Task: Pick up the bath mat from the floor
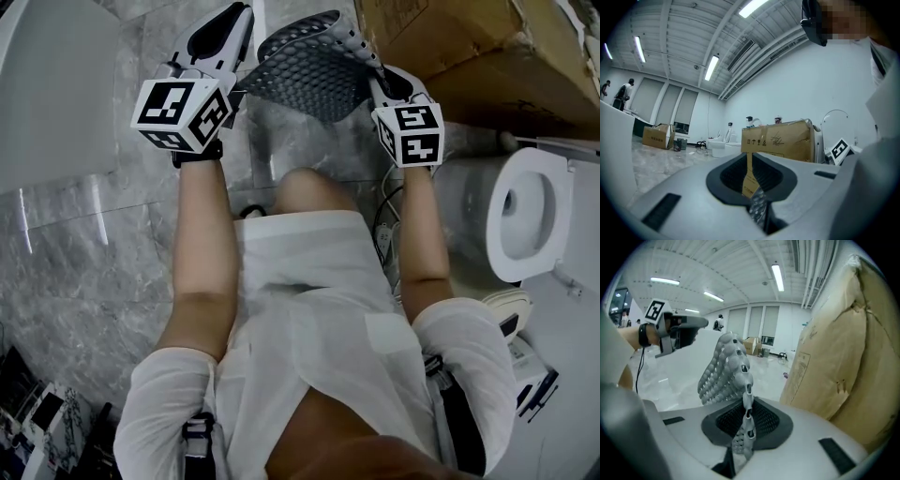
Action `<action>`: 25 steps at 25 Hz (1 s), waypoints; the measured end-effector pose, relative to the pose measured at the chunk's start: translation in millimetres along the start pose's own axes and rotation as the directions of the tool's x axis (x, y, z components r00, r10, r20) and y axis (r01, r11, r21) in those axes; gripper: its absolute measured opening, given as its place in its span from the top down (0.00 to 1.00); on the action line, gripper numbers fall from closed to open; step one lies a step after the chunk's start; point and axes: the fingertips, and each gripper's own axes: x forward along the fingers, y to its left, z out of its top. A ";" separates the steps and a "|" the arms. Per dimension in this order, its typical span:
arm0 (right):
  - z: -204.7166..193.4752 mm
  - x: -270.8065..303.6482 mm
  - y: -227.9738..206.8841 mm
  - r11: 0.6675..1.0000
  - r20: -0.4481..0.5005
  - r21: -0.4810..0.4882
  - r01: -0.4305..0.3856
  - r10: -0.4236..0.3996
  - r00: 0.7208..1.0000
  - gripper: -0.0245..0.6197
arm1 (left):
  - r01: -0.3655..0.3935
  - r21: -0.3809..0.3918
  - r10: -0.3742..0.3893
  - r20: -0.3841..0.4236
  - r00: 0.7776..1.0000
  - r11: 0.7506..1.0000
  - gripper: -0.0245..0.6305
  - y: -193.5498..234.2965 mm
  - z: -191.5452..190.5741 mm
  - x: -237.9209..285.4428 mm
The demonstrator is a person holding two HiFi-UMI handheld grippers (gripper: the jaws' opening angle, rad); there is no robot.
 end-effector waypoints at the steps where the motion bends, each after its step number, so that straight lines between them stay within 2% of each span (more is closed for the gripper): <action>1: 9.4 -3.2 -1.8 1.000 0.033 0.027 0.003 -0.003 0.999 0.86 | -0.003 0.004 0.003 -0.001 1.000 1.000 0.90 0.8 0.2 -0.3; 5: 40.6 -14.2 -4.3 0.989 0.160 0.144 -0.018 -0.006 0.987 0.86 | -0.019 0.003 0.018 0.008 1.000 1.000 0.90 6.2 4.0 -4.9; 10: 77.3 -27.3 -9.5 0.976 0.285 0.216 -0.037 -0.026 0.958 0.87 | -0.021 0.007 0.021 0.017 1.000 1.000 0.90 5.8 6.8 -4.3; 19: 105.5 -47.7 -24.7 0.950 0.401 0.310 -0.035 -0.098 0.911 0.87 | -0.012 -0.001 0.012 0.031 0.999 1.000 0.90 3.2 10.9 -4.6; 25: 113.2 -58.5 -21.6 0.950 0.448 0.311 -0.040 -0.109 0.887 0.87 | -0.009 0.002 0.009 0.040 0.999 1.000 0.90 2.1 15.0 -8.2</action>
